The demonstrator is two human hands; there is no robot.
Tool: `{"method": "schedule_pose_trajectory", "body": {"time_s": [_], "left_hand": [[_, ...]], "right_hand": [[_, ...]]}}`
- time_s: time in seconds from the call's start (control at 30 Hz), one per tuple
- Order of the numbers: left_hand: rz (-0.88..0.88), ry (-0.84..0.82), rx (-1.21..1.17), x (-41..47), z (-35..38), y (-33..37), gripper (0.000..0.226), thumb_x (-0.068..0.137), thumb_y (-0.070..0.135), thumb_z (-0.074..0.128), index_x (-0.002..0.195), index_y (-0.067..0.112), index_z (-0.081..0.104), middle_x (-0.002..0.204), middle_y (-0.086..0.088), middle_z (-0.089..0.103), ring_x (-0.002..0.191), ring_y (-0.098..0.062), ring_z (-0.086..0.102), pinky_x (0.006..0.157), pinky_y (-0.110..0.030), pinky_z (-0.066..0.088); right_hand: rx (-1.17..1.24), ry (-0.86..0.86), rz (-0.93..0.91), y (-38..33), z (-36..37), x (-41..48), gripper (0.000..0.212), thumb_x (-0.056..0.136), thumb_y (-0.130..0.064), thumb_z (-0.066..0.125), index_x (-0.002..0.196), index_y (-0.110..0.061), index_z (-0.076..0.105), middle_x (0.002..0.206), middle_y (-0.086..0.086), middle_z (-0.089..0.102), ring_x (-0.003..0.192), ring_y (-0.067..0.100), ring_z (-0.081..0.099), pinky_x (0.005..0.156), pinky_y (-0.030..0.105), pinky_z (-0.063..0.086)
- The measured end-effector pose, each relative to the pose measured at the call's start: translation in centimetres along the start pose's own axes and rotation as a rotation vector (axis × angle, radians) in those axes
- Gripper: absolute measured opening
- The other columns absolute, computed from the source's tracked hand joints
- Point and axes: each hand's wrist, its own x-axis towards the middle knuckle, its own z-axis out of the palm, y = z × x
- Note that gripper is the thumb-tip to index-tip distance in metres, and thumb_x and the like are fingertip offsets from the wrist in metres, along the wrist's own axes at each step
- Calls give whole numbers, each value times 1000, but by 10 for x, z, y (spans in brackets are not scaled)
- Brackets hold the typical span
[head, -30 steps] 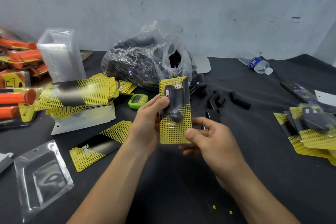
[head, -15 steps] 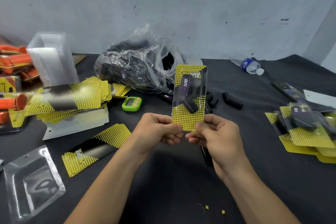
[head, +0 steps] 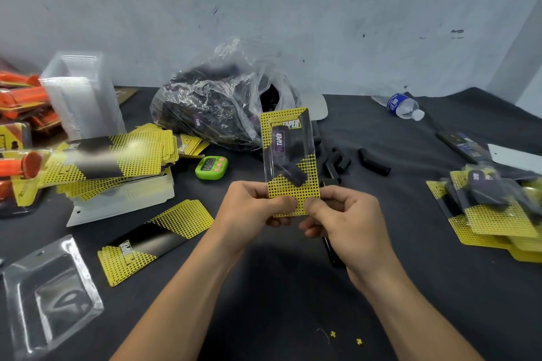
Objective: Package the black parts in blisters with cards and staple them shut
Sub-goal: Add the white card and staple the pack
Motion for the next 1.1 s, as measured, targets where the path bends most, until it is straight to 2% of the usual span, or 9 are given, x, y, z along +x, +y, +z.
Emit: {"method": "schedule_pose_trajectory", "body": {"time_s": [0.1, 0.2, 0.33, 0.47, 0.63, 0.77, 0.9, 1.0, 1.1], "left_hand": [[15, -6, 15, 1, 1, 0, 6, 85, 1, 77, 85, 4, 82, 81, -18, 77, 64, -18, 64, 61, -26, 52], [5, -8, 7, 0, 4, -1, 11, 88, 5, 76, 83, 11, 83, 77, -11, 77, 62, -15, 66, 59, -23, 53], [-90, -50, -105, -2, 7, -1, 14, 97, 15, 69, 95, 15, 83, 96, -12, 80, 80, -18, 77, 62, -20, 56], [-132, -57, -253, -1, 5, 1, 15, 97, 4, 66, 98, 9, 80, 102, -16, 79, 81, -17, 78, 64, -21, 59], [-116, -34, -223, -1, 3, -1, 19, 92, -7, 66, 101, 4, 78, 100, -19, 79, 77, -18, 77, 65, -22, 59], [-123, -32, -222, -1, 5, -4, 20, 90, -4, 70, 101, 10, 81, 101, -15, 79, 81, -17, 77, 67, -21, 59], [-141, 19, -252, 0, 4, -4, 16, 87, 0, 74, 97, 11, 82, 94, -13, 79, 72, -13, 73, 63, -21, 58], [-117, 27, -224, -1, 4, -2, 21, 87, -3, 72, 88, 14, 84, 87, -10, 78, 68, -14, 72, 61, -21, 58], [-101, 4, -168, -1, 0, 3, 25, 84, -6, 71, 82, 16, 84, 76, -6, 75, 61, -13, 67, 57, -19, 54]], "right_hand": [[-15, -14, 16, 0, -1, 0, 22, 96, -7, 70, 80, -19, 79, 67, 14, 73, 55, 24, 68, 50, 25, 53], [71, 21, 13, 1, -1, 1, 24, 96, -1, 67, 79, -12, 79, 68, 17, 73, 55, 22, 68, 49, 24, 52], [145, 61, 49, 2, -1, 2, 19, 97, 1, 64, 90, -9, 78, 77, 16, 77, 62, 21, 72, 54, 23, 55], [267, 43, 141, -2, -3, 4, 17, 99, 1, 61, 99, -5, 77, 84, 17, 78, 67, 19, 74, 58, 22, 58], [143, 75, 119, -1, -3, 3, 14, 96, 4, 64, 97, -3, 75, 78, 15, 78, 65, 21, 73, 56, 23, 57], [166, 84, 116, -1, -5, 3, 19, 93, 10, 65, 102, -3, 74, 79, 15, 78, 62, 20, 72, 55, 22, 56], [119, 51, 101, -2, -8, 3, 22, 91, 12, 65, 99, -6, 76, 78, 14, 78, 60, 19, 70, 53, 22, 54], [38, 57, 67, -3, -7, 3, 24, 90, 6, 68, 86, -14, 80, 71, 13, 75, 56, 17, 67, 50, 21, 51], [-66, 98, -43, -3, -3, 0, 12, 90, -16, 76, 87, -27, 81, 66, 5, 72, 53, 9, 61, 53, 23, 46]]}}
